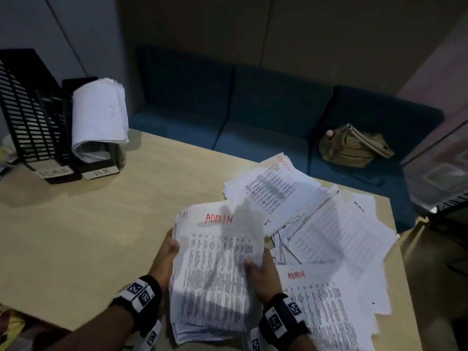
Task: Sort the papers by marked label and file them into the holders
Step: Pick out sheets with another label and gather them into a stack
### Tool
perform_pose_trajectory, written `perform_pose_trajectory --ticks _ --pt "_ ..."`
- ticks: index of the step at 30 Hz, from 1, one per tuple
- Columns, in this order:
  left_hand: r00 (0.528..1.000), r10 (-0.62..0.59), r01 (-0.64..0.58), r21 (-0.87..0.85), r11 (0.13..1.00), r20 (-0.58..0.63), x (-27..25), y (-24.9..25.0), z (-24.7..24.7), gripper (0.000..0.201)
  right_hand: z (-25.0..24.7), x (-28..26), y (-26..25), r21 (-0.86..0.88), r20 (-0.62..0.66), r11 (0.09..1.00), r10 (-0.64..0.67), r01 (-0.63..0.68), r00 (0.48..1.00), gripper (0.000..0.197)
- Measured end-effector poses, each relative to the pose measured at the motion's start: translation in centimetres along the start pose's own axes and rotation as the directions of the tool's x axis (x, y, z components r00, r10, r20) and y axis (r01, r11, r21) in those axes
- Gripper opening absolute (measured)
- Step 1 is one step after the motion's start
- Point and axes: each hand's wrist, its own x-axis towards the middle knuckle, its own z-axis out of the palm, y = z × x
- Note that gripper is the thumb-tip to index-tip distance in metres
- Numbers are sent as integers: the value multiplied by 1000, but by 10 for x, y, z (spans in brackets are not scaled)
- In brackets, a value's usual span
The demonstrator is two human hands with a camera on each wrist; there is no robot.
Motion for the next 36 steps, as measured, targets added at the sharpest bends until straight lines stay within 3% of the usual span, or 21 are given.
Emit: perform_pose_trajectory --ticks 2,4,7,9,11,13,15,19,21,22,24,26,28,29,31,33,36 --pt "994 105 -104 131 986 -5 4 6 0 64 2 -3 -9 -18 82 1000 -18 20 996 33" --pt "988 138 -153 250 956 76 8 12 0 62 -2 -1 -17 91 87 995 -57 49 995 53" --pt "973 81 -147 309 940 216 4 15 1 59 -14 8 -33 267 -68 960 -72 88 995 85" --pt "970 54 -129 310 942 239 -1 16 6 47 -19 17 -37 108 -139 978 -160 176 977 95" --pt "959 92 -172 294 940 266 -6 23 11 51 -18 23 -33 -106 -95 965 -249 239 964 82" --pt "946 168 -249 290 924 278 -4 30 12 66 -15 26 -31 -220 -17 944 -255 245 967 58" --pt "947 178 -263 327 907 267 1 33 11 65 -12 25 -33 -305 42 923 -234 235 971 38" --pt "950 153 -259 410 874 274 10 21 9 43 -13 21 -32 -341 85 910 -219 235 972 23" --pt "960 157 -239 387 891 232 7 14 9 45 -27 18 -25 -341 60 896 -281 284 958 17" --pt "963 153 -230 378 897 223 5 9 9 52 -42 17 -19 -362 -11 888 -309 284 951 14" --pt "967 70 -163 381 910 246 3 -4 5 67 -82 15 2 -423 -246 896 -256 134 935 20" --pt "953 -37 -107 447 888 302 3 -21 0 59 -128 3 28 -433 -486 880 -45 -195 873 34" --pt "950 -70 -108 532 840 304 6 -35 -5 46 -159 -15 57 -394 -587 785 186 -478 788 55" --pt "959 -59 -108 555 824 275 8 -37 -5 43 -167 -24 69 -387 -579 741 268 -549 770 66" --pt "982 -25 -84 555 828 185 15 -37 -2 43 -173 -37 94 -411 -522 703 341 -581 782 82" --pt "994 30 -86 572 816 107 22 -33 2 44 -173 -44 108 -399 -476 734 347 -550 808 87" --pt "997 56 -76 633 770 51 32 -25 7 44 -175 -47 109 -347 -475 769 348 -536 808 60"
